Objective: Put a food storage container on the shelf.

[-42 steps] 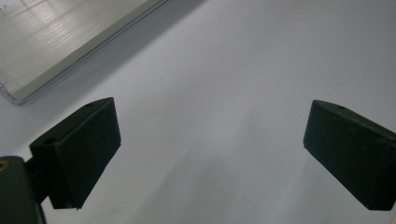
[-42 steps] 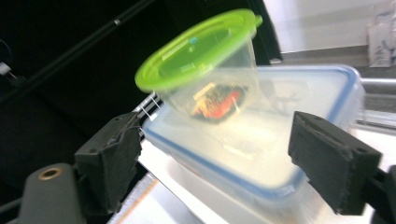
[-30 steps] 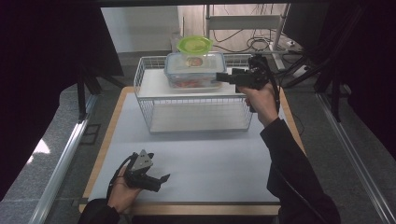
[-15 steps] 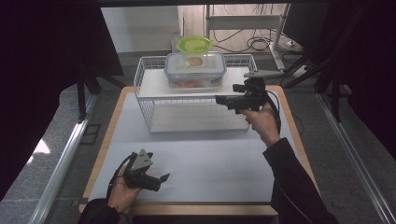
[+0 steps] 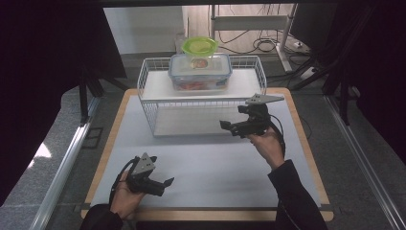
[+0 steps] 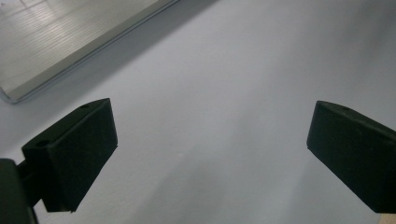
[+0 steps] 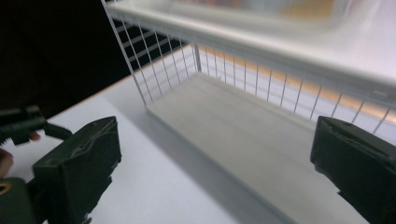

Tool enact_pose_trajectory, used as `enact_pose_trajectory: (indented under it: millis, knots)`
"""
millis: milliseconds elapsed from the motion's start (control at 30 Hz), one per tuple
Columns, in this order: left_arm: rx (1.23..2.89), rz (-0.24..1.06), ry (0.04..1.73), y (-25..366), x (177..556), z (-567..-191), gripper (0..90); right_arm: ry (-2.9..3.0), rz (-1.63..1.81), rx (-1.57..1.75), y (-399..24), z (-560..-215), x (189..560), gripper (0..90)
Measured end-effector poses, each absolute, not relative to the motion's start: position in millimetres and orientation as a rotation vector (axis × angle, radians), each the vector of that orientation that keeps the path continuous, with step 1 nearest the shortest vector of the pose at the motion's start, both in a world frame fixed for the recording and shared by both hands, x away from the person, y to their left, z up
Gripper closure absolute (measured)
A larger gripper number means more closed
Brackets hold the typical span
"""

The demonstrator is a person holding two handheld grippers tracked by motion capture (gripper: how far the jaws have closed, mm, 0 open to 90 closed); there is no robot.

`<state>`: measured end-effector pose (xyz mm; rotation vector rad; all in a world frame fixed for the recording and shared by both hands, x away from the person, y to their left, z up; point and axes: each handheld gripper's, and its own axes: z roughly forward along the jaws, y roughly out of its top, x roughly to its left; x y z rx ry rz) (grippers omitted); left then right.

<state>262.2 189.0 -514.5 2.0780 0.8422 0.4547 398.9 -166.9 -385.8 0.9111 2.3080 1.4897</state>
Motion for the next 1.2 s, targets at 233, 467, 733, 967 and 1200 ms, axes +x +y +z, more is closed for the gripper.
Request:
enact_pose_trajectory:
  millis: [233, 467, 733, 967, 1200]
  knots:
    - [2.069, 0.453, 0.841, 189, 262, -514, 1.9, 2.318, 1.446, 0.916, -177, -406, 387, 0.0]
    - [2.042, 0.436, 0.844, 189, 261, -513, 1.8, 2.302, 1.394, 0.923, -187, -424, 365, 0.0]
    - [2.048, 0.443, 0.845, 190, 262, -514, 1.7, 2.301, 1.372, 0.971, -205, -443, 350, 0.0]
    - [2.053, 0.461, 0.841, 190, 262, -514, 1.6, 2.264, 1.324, 0.973, -220, -456, 338, 0.0]
    - [2.06, 0.475, 0.837, 190, 262, -515, 1.4, 2.282, 1.246, 0.977, -227, -471, 326, 0.0]
